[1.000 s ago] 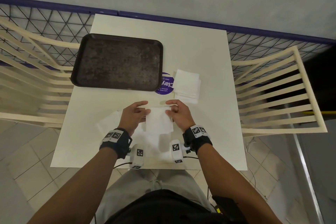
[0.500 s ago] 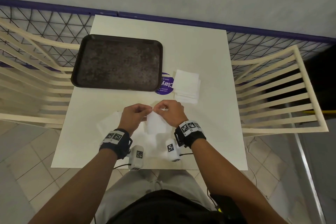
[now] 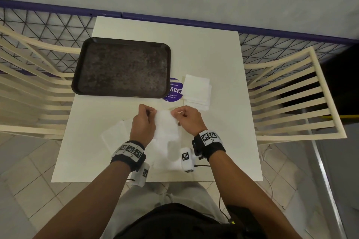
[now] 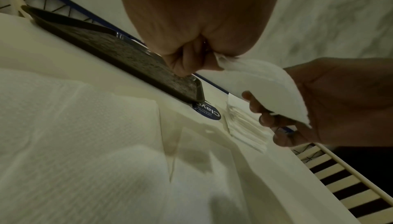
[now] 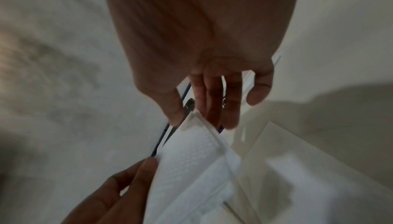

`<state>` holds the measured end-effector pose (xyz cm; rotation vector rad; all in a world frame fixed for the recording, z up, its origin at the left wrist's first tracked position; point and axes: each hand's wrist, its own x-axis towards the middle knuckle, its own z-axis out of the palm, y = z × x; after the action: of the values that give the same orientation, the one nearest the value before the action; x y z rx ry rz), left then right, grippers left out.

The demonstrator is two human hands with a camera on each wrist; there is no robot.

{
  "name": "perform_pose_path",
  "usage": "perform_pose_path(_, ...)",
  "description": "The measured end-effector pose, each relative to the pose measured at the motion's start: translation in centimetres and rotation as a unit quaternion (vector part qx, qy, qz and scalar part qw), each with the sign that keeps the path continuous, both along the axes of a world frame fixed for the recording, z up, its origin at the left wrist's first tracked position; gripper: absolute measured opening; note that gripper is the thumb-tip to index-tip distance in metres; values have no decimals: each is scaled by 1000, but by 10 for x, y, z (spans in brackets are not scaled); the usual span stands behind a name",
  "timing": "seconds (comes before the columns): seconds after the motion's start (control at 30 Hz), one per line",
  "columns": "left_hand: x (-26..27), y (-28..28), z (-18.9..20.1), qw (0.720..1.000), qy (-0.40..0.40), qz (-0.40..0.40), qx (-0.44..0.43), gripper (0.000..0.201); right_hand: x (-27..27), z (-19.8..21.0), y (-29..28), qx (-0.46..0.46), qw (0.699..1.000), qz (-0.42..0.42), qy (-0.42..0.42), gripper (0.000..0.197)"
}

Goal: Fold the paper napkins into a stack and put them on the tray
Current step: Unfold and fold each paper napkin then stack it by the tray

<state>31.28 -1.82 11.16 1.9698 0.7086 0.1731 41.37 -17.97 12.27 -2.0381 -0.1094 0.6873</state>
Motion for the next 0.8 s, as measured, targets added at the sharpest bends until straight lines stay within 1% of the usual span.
perform_pose_path(0.03,2,0,1,1000,1,9,1,6,0,0,-2,-17,1000,20,17,20)
perform_pose_path(0.07,4,1,1,1000,3,16,-1,6,-1,-1,-4,-32,998,47,20,20)
perform_pose_path(0.13,8,1,2,1000,3,22,-9,9,1,0,-8,-39,996,77,9,11)
perform_pose_path(0.2,11,1,3,999,1,19,-28,17,13,0,-11,-42,997,56,-11,6)
perform_pose_path(0.27,11,2,2,998,17,9,-56,24,36,-3,-16,-59,997,10,-44,6)
perform_pose_path(0.33,6,5,-4,997,42,-14,-56,26,65,-5,-22,-87,994,-29,-66,5)
perform_pose_path(0.4,-1,10,-11,996,68,-28,-47,25,93,-7,-29,-123,988,-46,-80,3)
perform_pose_path(0.43,-4,13,-14,995,81,-29,-45,24,105,-7,-33,-144,985,-48,-87,5)
perform_pose_path(0.53,-15,23,-25,992,118,-21,-42,23,134,-7,-41,-198,975,-50,-92,18)
perform_pose_path(0.67,-25,35,-37,988,153,-1,-35,20,151,-11,-46,-232,967,-72,-83,21)
perform_pose_path(0.8,-27,39,-43,984,172,16,-44,20,154,-16,-45,-234,966,-88,-70,20)
